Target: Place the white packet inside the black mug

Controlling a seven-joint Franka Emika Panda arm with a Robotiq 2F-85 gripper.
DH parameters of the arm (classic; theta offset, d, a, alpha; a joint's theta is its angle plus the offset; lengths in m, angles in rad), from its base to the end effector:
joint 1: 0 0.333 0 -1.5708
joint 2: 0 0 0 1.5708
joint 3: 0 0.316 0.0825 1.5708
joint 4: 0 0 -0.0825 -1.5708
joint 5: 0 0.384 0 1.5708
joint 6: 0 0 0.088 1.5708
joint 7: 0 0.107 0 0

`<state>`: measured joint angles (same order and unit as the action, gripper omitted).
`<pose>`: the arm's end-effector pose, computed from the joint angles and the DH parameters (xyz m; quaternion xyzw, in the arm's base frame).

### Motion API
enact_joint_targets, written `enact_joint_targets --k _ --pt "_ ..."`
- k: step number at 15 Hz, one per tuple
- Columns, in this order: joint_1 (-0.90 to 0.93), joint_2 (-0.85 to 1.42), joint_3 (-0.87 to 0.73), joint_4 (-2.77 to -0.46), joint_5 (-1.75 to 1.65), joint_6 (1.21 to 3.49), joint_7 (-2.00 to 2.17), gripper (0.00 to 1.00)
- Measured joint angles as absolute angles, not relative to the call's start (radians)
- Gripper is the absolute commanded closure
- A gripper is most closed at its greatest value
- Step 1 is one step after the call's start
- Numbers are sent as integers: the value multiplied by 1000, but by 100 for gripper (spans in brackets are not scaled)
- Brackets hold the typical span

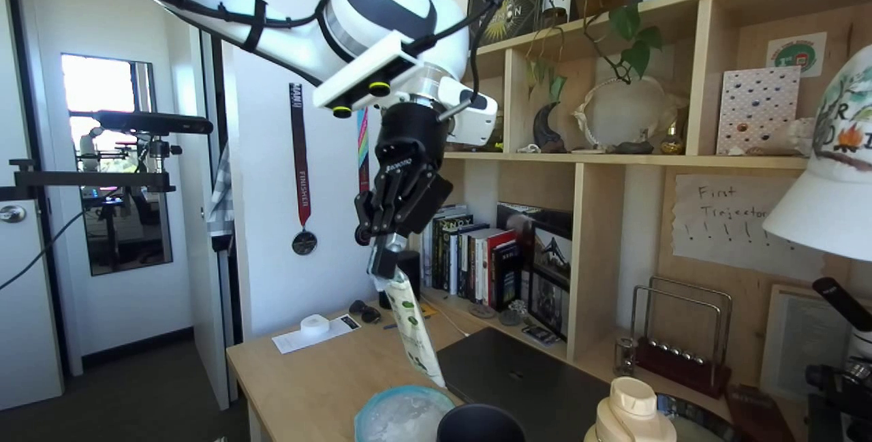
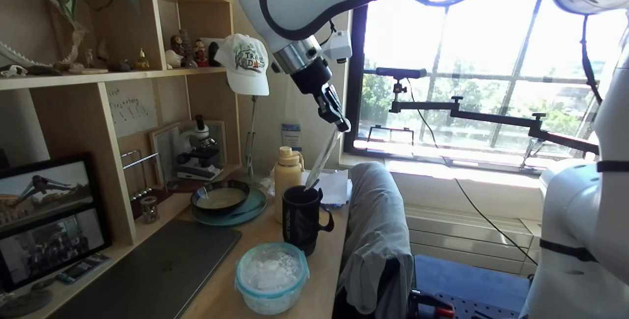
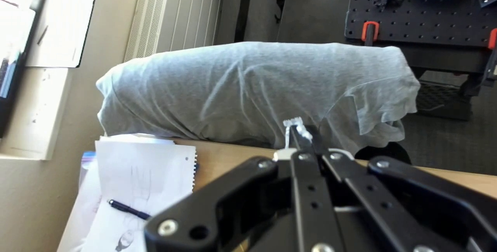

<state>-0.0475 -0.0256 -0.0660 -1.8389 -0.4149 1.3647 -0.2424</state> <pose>0.4935 -0.1063 0.5143 0.9520 0.0654 -0.2505 0.1634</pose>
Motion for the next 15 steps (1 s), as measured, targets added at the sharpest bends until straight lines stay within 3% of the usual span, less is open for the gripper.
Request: enact_joint_targets --k 9,10,11,13,15 --pt "-54 138 -69 -1824 -507 1450 -160 100" --pt "-54 149 -69 -1824 -515 1451 -150 96" --pt "-53 160 -68 -1824 -524 1451 -148 72" --pt "-52 178 -67 -1824 -533 1451 -146 68" --pt "-50 188 -66 -1824 -533 1451 -146 53"
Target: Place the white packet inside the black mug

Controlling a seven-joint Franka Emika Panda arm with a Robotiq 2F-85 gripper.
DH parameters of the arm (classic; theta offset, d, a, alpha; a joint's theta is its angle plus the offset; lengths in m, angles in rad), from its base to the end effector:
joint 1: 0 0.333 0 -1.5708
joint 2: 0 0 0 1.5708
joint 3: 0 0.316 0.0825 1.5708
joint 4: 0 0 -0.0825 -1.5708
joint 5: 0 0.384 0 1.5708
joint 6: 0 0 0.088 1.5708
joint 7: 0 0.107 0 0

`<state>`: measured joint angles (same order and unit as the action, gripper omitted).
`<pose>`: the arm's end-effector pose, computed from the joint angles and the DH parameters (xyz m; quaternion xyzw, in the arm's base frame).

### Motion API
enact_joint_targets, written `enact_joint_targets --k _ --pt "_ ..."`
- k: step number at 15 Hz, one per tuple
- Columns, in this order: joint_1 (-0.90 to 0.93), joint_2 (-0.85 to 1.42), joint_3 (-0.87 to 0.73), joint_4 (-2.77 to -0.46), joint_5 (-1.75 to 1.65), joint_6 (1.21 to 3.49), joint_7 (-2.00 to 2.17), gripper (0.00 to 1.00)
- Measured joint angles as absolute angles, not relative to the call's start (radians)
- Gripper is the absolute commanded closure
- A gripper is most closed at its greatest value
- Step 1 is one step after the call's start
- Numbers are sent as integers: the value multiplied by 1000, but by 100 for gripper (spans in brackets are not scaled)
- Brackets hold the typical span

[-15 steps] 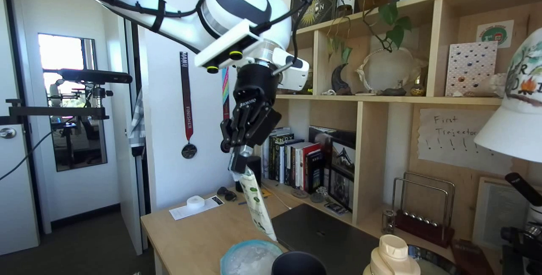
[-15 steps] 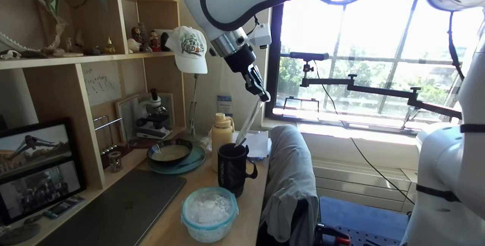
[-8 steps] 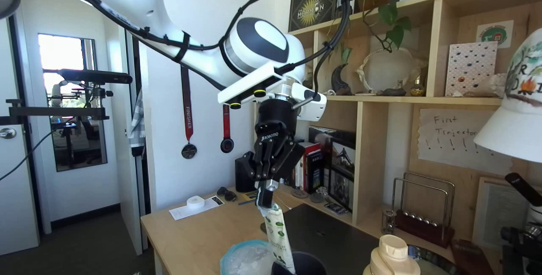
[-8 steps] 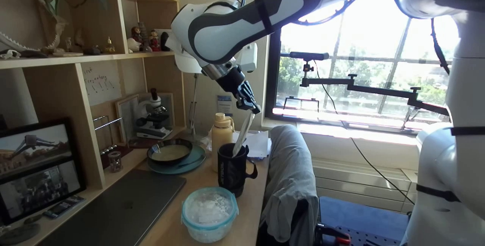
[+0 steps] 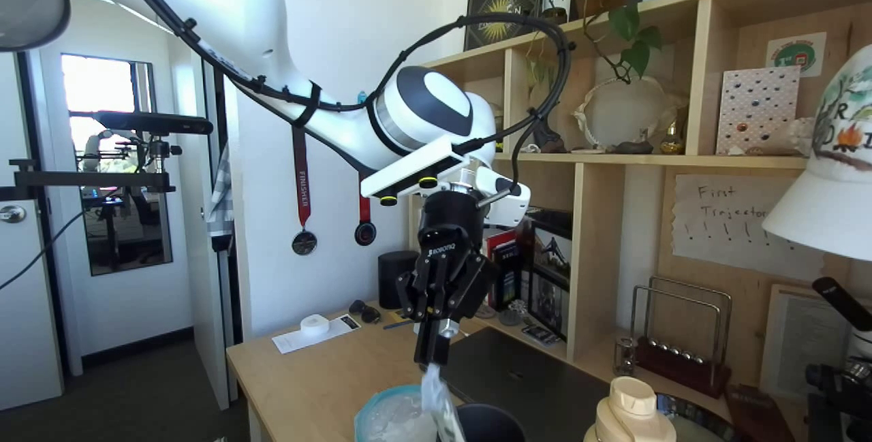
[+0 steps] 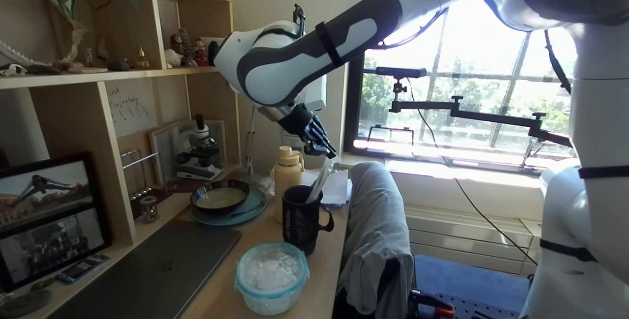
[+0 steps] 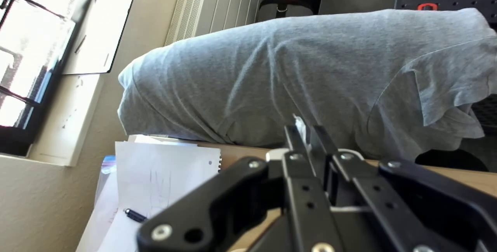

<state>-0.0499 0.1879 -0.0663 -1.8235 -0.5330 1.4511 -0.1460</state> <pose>0.5368 -0.1207 0.4171 0.9248 0.0547 -0.2991 0.2287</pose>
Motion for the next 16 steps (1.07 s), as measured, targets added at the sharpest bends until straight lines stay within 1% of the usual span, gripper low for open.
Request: enact_joint_targets --k 2,7,12,16 --pt "-47 191 -66 -1822 -533 1451 -146 40" --pt "-39 189 -62 -1786 -533 1450 -146 1" --pt "-26 135 -57 -1743 -487 1451 -145 0" --pt "-39 43 -59 -1750 -327 1494 -146 0"
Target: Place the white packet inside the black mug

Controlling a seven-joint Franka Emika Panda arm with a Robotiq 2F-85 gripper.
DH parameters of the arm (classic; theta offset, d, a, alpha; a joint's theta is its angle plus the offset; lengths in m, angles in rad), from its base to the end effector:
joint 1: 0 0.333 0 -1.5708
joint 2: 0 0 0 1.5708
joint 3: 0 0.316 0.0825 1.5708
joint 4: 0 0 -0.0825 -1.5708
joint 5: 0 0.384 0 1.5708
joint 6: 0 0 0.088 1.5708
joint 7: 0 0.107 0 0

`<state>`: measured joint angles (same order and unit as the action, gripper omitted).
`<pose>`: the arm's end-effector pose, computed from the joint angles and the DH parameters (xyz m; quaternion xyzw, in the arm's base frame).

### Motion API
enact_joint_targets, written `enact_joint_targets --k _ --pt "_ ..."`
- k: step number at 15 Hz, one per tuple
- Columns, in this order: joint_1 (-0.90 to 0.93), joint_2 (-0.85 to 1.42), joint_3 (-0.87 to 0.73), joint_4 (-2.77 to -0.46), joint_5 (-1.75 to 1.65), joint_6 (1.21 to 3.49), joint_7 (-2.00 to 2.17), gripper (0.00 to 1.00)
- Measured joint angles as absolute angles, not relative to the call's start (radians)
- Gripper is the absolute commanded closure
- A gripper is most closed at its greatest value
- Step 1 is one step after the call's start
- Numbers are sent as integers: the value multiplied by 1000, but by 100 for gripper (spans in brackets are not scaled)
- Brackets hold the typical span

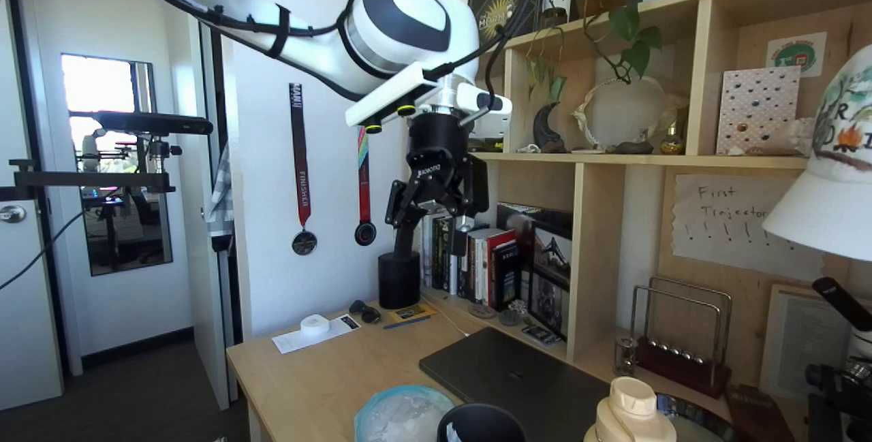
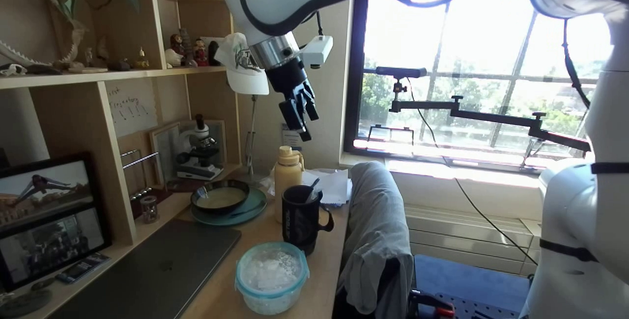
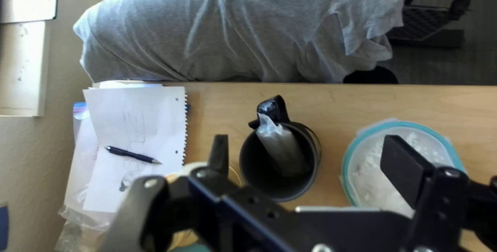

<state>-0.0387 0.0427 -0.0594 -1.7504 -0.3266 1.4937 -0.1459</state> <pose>0.5364 -0.0889 0.5188 0.9749 0.0349 -0.1659 0.1443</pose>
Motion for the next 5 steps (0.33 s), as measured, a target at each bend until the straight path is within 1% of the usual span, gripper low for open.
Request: enact_joint_targets --k 5 --pt "-57 -75 -75 -1839 -147 1634 -147 0"
